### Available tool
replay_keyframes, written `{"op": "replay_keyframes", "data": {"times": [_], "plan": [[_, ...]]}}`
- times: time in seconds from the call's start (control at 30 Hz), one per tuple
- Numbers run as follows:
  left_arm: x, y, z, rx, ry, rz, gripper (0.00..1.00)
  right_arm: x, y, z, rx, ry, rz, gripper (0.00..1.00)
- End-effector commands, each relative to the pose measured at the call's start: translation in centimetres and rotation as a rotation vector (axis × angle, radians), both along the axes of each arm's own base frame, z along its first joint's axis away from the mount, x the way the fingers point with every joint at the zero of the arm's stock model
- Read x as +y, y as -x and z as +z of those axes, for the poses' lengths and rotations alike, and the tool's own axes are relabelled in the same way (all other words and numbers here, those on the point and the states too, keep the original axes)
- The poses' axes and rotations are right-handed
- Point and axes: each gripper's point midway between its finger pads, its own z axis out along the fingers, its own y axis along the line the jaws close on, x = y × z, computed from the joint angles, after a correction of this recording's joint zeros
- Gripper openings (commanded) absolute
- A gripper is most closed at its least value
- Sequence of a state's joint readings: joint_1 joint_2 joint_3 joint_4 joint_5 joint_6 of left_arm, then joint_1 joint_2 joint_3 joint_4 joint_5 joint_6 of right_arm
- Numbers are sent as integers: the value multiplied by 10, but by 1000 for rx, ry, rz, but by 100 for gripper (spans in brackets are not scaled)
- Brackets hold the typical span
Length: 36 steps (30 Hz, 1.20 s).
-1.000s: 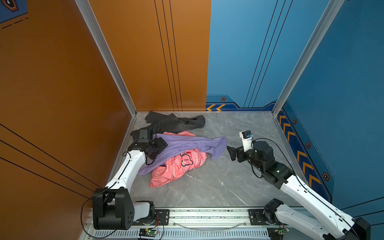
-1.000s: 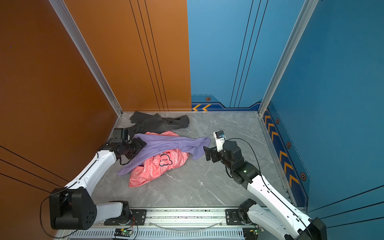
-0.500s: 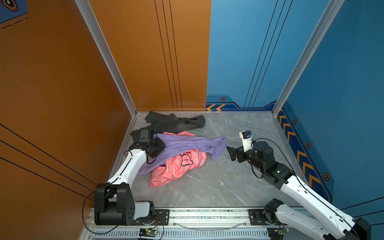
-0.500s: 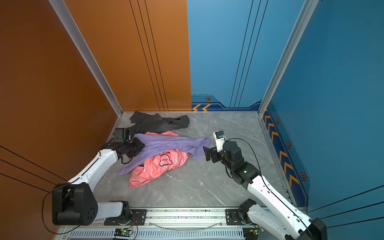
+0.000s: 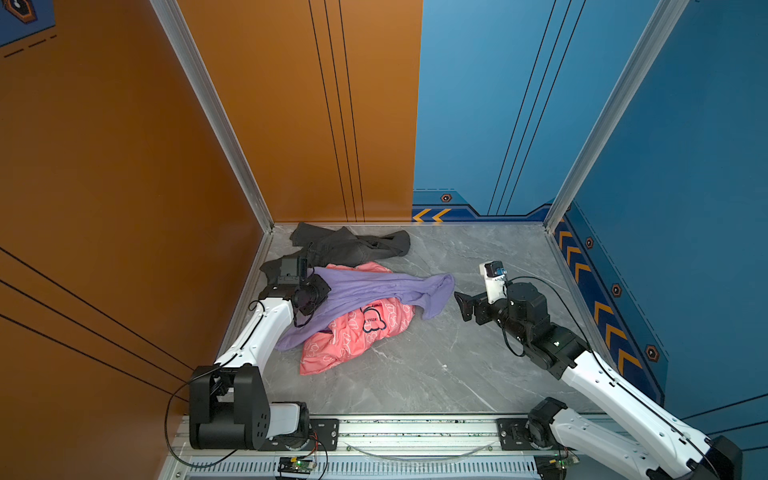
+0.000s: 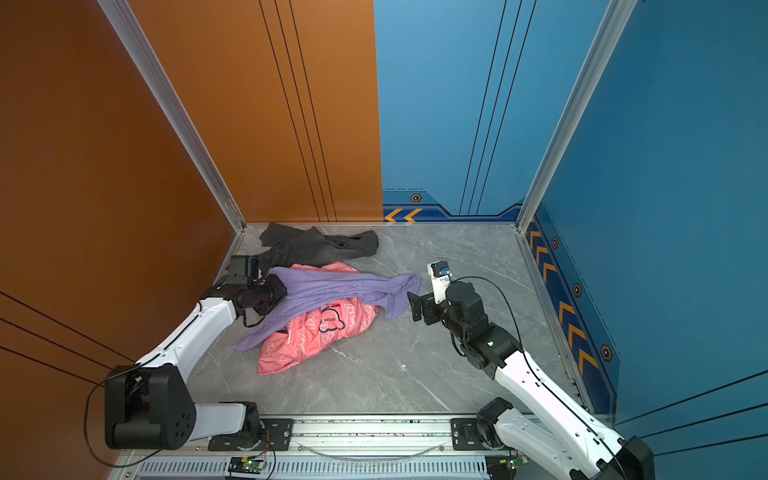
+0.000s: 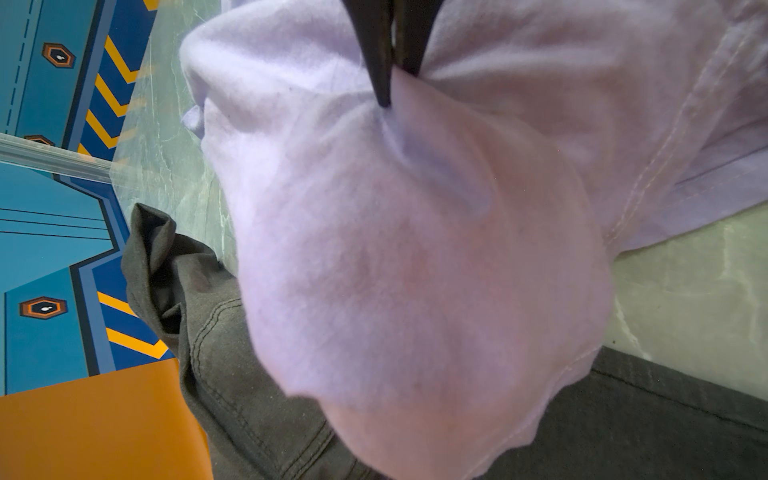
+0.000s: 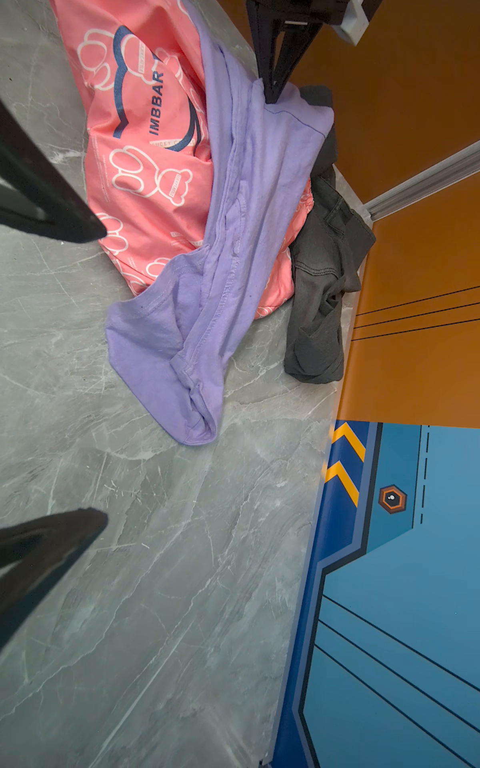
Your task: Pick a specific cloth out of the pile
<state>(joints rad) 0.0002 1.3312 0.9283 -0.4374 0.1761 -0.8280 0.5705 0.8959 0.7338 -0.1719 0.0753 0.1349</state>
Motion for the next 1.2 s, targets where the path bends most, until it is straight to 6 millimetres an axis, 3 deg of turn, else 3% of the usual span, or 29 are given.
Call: {"op": "replay_keyframes", "data": {"times": [0.0, 0.17, 0.2, 0.43, 0.57, 0.77, 1.03, 1.17], "plan": [[4, -12, 24, -66, -19, 1, 0, -1, 0, 8, -22, -12, -14, 100], [4, -18, 54, -146, -52, -9, 0, -2, -1, 10, -30, -7, -14, 100], [4, -23, 70, -188, -66, -10, 0, -2, -1, 11, -32, -7, -15, 100], [-2, -30, 129, -326, -185, -54, 0, -4, -1, 14, -44, -1, -20, 100], [-18, -37, 172, -431, -237, -104, 0, -8, -1, 19, -62, 1, -38, 100], [-72, -49, 243, -603, -299, -244, 0, -25, -3, 32, -98, 4, -117, 100], [-163, -62, 329, -820, -327, -425, 0, -61, -4, 42, -108, -17, -251, 100], [-211, -63, 364, -918, -303, -500, 0, -88, -2, 49, -119, -16, -347, 100]]}}
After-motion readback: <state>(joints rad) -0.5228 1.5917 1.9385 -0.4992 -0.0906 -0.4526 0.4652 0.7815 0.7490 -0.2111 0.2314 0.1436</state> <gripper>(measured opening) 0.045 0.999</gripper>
